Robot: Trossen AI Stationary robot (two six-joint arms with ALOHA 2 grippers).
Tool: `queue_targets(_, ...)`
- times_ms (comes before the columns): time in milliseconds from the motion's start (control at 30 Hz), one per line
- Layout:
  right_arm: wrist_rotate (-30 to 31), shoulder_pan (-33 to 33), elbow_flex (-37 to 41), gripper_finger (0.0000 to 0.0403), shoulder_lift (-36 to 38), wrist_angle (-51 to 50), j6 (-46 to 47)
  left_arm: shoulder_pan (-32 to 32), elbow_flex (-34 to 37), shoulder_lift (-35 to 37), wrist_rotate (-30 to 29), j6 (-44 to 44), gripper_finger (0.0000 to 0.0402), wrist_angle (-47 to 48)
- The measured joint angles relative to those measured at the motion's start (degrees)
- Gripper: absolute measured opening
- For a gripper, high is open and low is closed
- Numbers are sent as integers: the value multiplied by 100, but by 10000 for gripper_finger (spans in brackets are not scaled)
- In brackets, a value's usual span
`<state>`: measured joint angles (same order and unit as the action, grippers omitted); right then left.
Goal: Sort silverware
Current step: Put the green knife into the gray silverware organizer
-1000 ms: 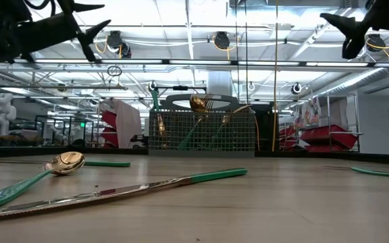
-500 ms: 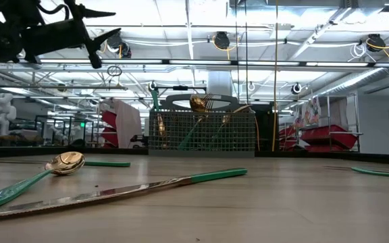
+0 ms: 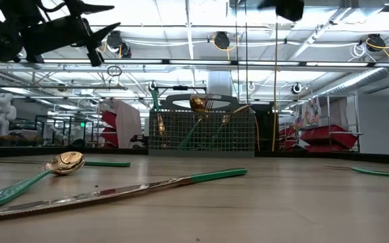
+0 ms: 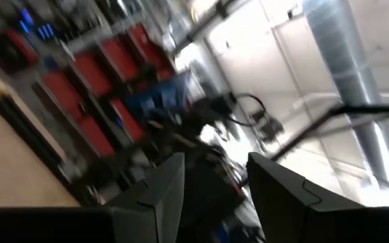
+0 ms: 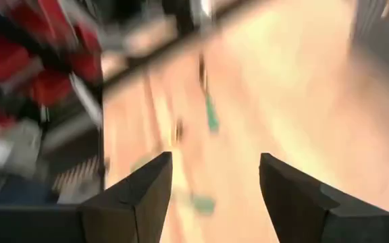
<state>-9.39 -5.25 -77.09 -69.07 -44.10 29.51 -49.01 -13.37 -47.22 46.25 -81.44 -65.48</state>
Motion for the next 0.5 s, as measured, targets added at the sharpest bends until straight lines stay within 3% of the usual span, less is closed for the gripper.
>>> queue_targets(133, -957, 204, -25, 210, -851, -1176, 761, 115, 0, 58, 580, -78, 166, -15)
queue_targets(300, -1610, 901, -23, 210, -1810, -1936, 1150, 227, 0, 112, 875, -71, 166, -2)
queue_targets(400, -1381, 1401, -25, 210, -2278, -2268, 1319, 272, 0, 121, 1015, -32, 166, -8)
queue_targets(500, -670, 1861, -23, 210, -2637, -2658, 2069, 307, 0, 120, 1098, -2, 166, 1)
